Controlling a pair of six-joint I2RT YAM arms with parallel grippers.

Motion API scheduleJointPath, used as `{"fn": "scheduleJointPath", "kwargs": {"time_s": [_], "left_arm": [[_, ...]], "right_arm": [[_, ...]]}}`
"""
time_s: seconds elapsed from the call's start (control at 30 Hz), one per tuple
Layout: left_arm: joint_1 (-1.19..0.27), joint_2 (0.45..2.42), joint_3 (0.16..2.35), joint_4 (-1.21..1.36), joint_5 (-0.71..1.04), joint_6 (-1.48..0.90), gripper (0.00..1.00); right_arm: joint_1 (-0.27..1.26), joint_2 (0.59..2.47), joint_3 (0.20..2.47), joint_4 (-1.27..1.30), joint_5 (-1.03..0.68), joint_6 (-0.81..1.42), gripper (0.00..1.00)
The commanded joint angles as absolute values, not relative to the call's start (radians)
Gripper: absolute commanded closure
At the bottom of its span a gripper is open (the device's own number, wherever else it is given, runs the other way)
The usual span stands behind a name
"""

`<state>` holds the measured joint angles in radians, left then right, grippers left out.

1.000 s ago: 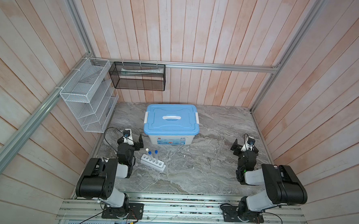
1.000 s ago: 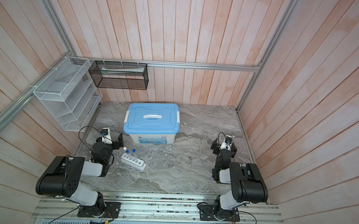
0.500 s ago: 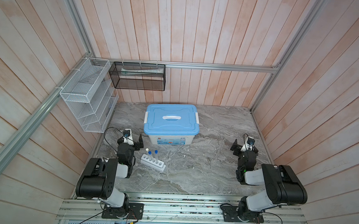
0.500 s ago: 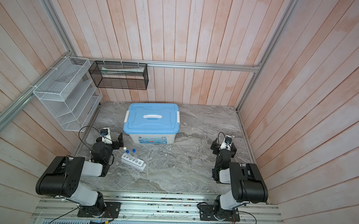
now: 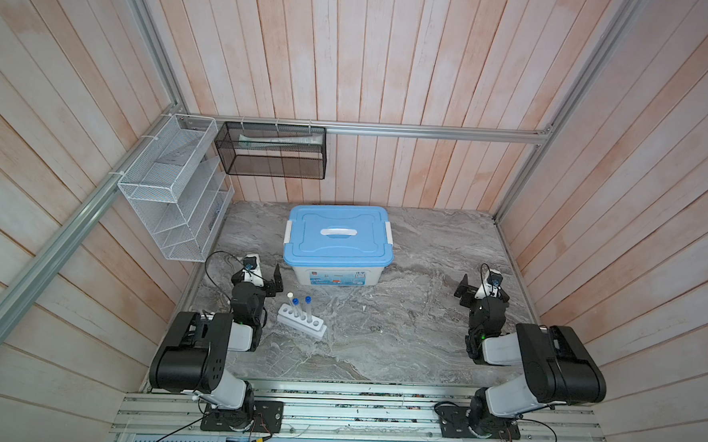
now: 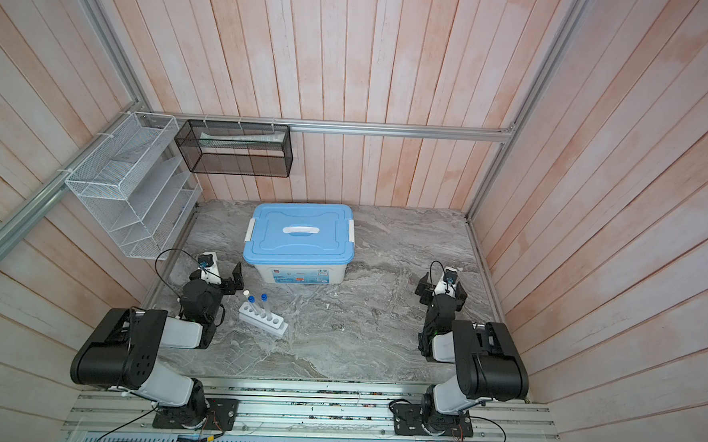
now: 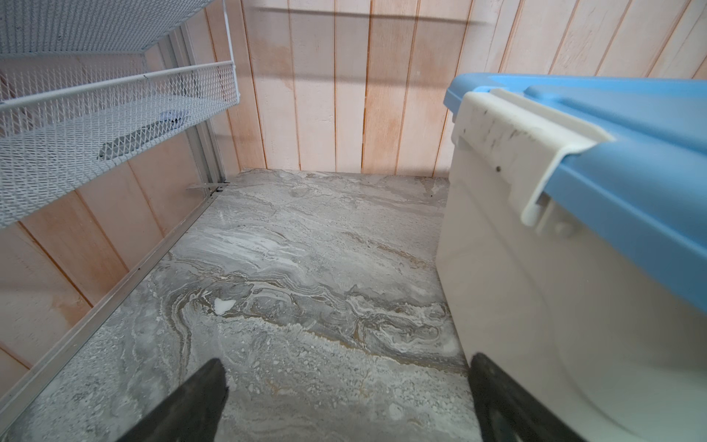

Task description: Organize the chemistry lab equipment

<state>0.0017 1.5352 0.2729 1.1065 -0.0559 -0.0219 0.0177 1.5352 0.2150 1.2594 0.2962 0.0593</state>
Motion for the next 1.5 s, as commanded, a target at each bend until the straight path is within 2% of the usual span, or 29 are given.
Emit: {"fn": "scheduleJointPath", "kwargs": {"time_s": [0.0, 0.4, 0.5, 0.63, 0.7, 0.77, 0.8, 0.9, 0.93, 1.07, 1.47], "left_arm": [[0.009, 1.542, 0.291, 1.104, -0.044, -0.019, 0.0], [0.009, 1.541, 0.291, 1.103, -0.044, -0.019, 0.0], [0.009, 1.543, 0.291, 1.104, -0.044, -0.018, 0.0], [0.009, 1.541, 0.291, 1.104, -0.044, -0.018, 0.0], [0.009, 1.54, 0.291, 1.104, -0.044, -0.019, 0.0], [0.009, 1.541, 0.29, 1.103, -0.044, -0.018, 0.0], [0.009, 1.54, 0.29, 1.103, -0.044, -0.02, 0.0], [0.009, 1.542, 0.291, 1.104, -0.044, -0.018, 0.0], [0.009, 1.542, 0.291, 1.104, -0.045, -0.018, 0.0], [0.009, 1.54, 0.291, 1.104, -0.044, -0.018, 0.0], [0.009, 1.541, 0.29, 1.104, -0.045, -0.018, 0.0]], "right_arm": [[0.015, 1.527, 0.227, 1.251, 0.291, 0.068, 0.02], [0.017, 1.516, 0.21, 1.264, 0.284, 0.053, 0.02], [0.023, 1.511, 0.14, 1.392, 0.294, 0.054, 0.02], [0.022, 1.522, 0.233, 1.231, 0.301, 0.058, 0.02], [0.033, 1.506, 0.165, 1.33, 0.267, 0.032, 0.02], [0.038, 1.504, 0.077, 1.501, 0.091, -0.052, 0.02], [0.038, 1.509, 0.075, 1.507, 0.077, -0.056, 0.02], [0.029, 1.526, 0.237, 1.229, 0.221, 0.018, 0.02], [-0.004, 1.519, 0.225, 1.244, 0.165, 0.042, 0.02], [-0.006, 1.513, 0.224, 1.227, 0.248, 0.074, 0.02], [-0.007, 1.516, 0.229, 1.226, 0.25, 0.075, 0.02]]}}
